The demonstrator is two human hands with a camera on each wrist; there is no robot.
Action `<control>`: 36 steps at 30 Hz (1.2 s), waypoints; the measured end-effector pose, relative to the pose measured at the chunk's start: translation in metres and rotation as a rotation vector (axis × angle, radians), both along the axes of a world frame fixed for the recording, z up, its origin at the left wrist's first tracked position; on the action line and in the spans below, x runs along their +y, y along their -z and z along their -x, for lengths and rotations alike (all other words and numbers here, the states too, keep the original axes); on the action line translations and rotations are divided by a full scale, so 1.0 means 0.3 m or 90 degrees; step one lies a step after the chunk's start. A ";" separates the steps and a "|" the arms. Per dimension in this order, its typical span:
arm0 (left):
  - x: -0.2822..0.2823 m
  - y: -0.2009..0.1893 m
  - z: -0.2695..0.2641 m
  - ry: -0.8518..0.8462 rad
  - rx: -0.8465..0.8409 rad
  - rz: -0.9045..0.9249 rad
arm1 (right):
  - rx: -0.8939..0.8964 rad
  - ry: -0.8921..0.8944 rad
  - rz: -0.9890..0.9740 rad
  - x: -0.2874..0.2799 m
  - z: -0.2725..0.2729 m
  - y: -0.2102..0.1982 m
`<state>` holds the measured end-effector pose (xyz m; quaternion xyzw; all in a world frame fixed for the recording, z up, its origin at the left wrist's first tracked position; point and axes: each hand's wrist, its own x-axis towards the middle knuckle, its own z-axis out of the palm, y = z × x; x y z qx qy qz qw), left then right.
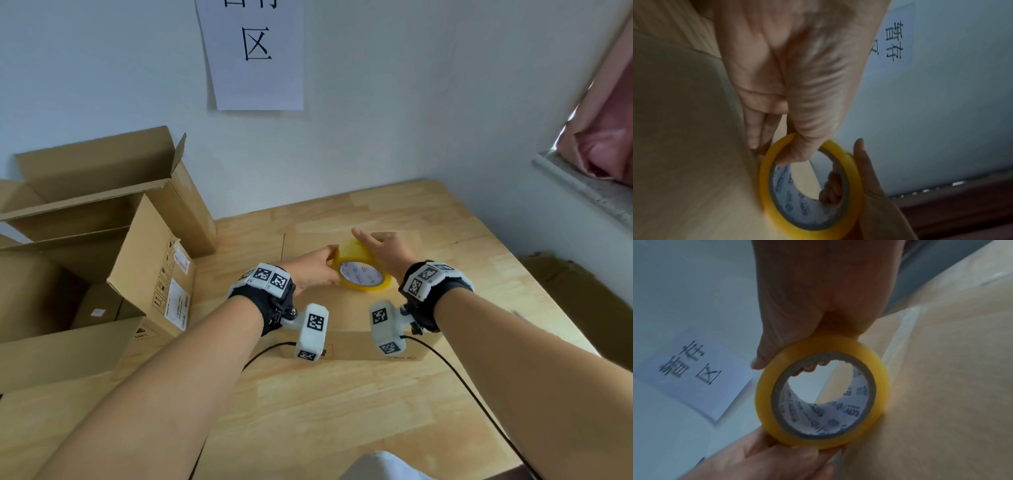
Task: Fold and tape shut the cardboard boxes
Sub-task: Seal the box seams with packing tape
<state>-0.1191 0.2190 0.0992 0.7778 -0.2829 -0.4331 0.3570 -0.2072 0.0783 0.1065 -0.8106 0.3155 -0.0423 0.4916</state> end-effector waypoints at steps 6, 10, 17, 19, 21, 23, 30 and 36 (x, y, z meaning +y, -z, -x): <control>-0.089 -0.007 0.035 0.101 -0.308 -0.125 | -0.023 0.026 -0.088 -0.034 0.070 0.010; -0.121 -0.027 0.056 0.196 -0.455 -0.139 | 0.013 0.063 -0.120 -0.047 0.062 -0.041; -0.149 -0.005 0.104 0.244 -0.592 -0.146 | 0.106 0.027 -0.088 -0.041 0.079 -0.056; -0.146 -0.004 0.112 0.252 -0.602 -0.140 | 0.125 0.024 -0.097 -0.043 0.092 -0.073; -0.149 -0.012 0.116 0.253 -0.606 -0.142 | 0.137 0.021 -0.111 -0.047 0.098 -0.089; -0.152 -0.021 0.120 0.248 -0.604 -0.143 | 0.140 0.023 -0.140 -0.050 0.108 -0.099; -0.148 -0.020 0.117 0.244 -0.590 -0.153 | 0.119 0.028 -0.224 -0.072 0.133 -0.083; -0.152 -0.031 0.131 0.271 -0.592 -0.156 | 0.147 0.064 -0.159 -0.057 0.127 -0.081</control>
